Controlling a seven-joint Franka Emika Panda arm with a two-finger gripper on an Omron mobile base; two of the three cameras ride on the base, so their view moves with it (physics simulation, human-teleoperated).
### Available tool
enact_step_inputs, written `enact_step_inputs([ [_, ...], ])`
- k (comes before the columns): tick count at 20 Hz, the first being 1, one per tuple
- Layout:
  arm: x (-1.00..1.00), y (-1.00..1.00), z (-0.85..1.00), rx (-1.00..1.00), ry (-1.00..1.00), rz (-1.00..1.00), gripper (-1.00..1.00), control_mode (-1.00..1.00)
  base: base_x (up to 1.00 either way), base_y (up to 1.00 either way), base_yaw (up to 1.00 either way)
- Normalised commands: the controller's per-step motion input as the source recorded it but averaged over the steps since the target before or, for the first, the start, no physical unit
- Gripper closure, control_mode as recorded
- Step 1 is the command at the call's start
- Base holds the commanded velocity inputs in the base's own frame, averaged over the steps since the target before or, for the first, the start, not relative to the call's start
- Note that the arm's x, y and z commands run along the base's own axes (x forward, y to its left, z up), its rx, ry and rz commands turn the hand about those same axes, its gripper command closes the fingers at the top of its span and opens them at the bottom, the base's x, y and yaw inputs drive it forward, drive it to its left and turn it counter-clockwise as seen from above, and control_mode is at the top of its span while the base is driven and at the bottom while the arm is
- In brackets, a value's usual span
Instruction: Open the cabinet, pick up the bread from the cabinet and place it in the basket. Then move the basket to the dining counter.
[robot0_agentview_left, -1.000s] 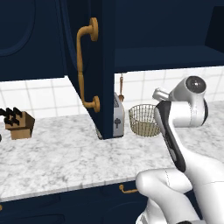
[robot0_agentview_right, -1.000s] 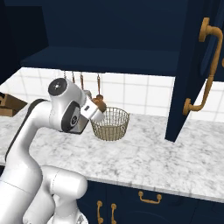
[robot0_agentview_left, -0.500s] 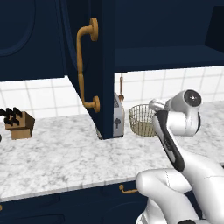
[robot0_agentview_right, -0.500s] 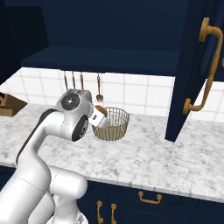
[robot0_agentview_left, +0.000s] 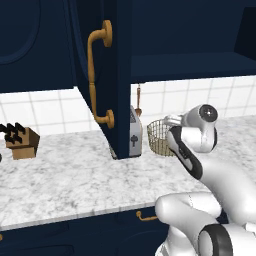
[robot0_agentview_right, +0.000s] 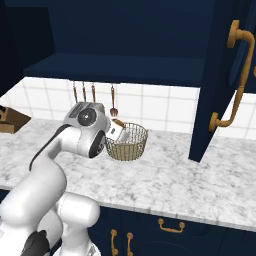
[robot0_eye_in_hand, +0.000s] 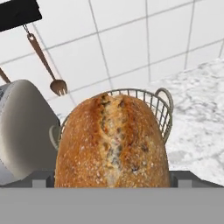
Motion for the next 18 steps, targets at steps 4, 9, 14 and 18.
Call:
enact_step_inputs([
  [4,0.37,0.00,-0.21,-0.06,0.04,0.05,1.00,-1.00,0.00,0.00,0.00],
  [9,0.22,-0.02,-0.39,-0.08,0.03,0.07,1.00,-1.00,0.00,0.00,0.00],
  [14,0.37,-0.11,-0.13,-0.06,0.03,0.06,1.00,-1.00,0.00,0.00,0.00],
  [18,0.29,-0.14,0.00,-0.03,0.09,0.04,1.00,-1.00,0.00,0.00,0.00],
])
